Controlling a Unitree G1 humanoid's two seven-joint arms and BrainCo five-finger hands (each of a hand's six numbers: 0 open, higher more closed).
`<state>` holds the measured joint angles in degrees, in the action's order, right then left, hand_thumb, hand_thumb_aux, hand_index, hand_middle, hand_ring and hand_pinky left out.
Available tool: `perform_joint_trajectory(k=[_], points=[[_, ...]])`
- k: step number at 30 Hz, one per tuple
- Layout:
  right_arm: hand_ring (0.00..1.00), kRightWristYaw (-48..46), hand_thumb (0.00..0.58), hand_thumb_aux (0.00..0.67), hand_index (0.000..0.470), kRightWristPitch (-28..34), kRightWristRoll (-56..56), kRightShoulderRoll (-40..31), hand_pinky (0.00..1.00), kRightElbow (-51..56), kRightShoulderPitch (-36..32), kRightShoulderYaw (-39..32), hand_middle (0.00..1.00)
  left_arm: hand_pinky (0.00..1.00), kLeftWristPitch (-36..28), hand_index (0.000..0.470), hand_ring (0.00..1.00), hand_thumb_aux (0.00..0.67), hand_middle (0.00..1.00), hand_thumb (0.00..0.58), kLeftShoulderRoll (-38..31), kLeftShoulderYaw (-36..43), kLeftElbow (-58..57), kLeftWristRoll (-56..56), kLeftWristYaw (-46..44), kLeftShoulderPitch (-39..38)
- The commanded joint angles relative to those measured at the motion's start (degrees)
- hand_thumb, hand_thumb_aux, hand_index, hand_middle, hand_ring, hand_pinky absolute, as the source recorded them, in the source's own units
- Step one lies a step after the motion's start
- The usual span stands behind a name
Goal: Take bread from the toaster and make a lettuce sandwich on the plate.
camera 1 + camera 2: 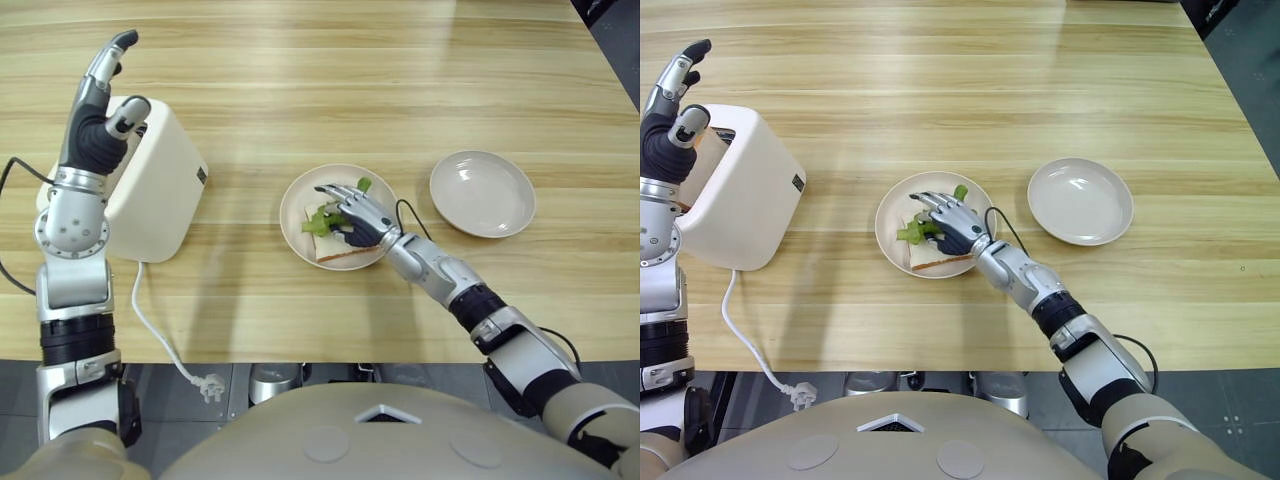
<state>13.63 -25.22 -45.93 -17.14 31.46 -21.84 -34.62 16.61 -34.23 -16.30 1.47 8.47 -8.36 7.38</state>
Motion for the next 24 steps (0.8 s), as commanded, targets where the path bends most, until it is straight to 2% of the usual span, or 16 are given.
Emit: perform_joint_trajectory(k=[1,9,10,11,12,13,14,24], points=[[0.00,-2.5,0.580,0.670,0.460,0.5,1.3,0.1,0.00,-2.8,1.5,0.5,0.00,0.00,0.4,0.000,0.00,0.000,0.00,0.000,-1.0,-0.2,-2.5,1.2,0.3,0.2],[0.00,-3.2,0.580,0.670,0.460,0.7,0.5,0.9,0.00,-1.5,2.2,0.2,0.00,0.00,0.9,0.000,0.00,0.000,0.00,0.000,-2.3,-1.0,-3.9,1.9,1.2,-0.4],[0.00,-3.3,0.541,0.497,0.341,0.8,0.6,0.9,0.00,-1.2,2.1,0.3,0.00,0.00,0.9,0.000,0.00,0.000,0.00,0.000,-2.5,-1.3,-3.8,1.9,1.2,-0.5],[0.00,-3.3,0.470,0.378,0.260,0.9,0.4,0.8,0.00,-0.8,2.1,0.3,0.00,0.00,0.8,0.000,0.00,0.000,0.00,0.000,-2.7,-1.6,-3.7,1.9,1.2,-0.7],[0.00,-3.2,0.470,0.378,0.260,1.1,0.3,0.7,0.00,-0.5,2.0,0.3,0.00,0.00,0.8,0.000,0.00,0.000,0.00,0.000,-2.9,-1.9,-3.6,1.9,1.3,-0.9],[0.00,-3.1,0.031,0.018,0.013,1.2,0.2,0.7,0.00,-0.3,1.9,0.3,0.00,0.00,0.7,0.000,0.00,0.000,0.00,0.000,-3.1,-2.2,-3.5,1.9,1.3,-1.1],[0.00,-3.1,0.000,0.000,0.000,1.2,0.2,0.6,0.00,-0.2,1.9,0.4,0.00,0.00,0.6,0.000,0.00,0.000,0.00,0.000,-3.4,-2.5,-3.3,1.9,1.4,-1.3],[0.00,-3.8,0.000,0.000,0.000,2.4,1.1,-0.4,0.00,-2.1,2.3,1.7,0.00,0.00,-0.2,0.000,0.00,0.000,0.00,0.000,-9.0,-7.2,-2.6,5.2,2.7,-4.2]])
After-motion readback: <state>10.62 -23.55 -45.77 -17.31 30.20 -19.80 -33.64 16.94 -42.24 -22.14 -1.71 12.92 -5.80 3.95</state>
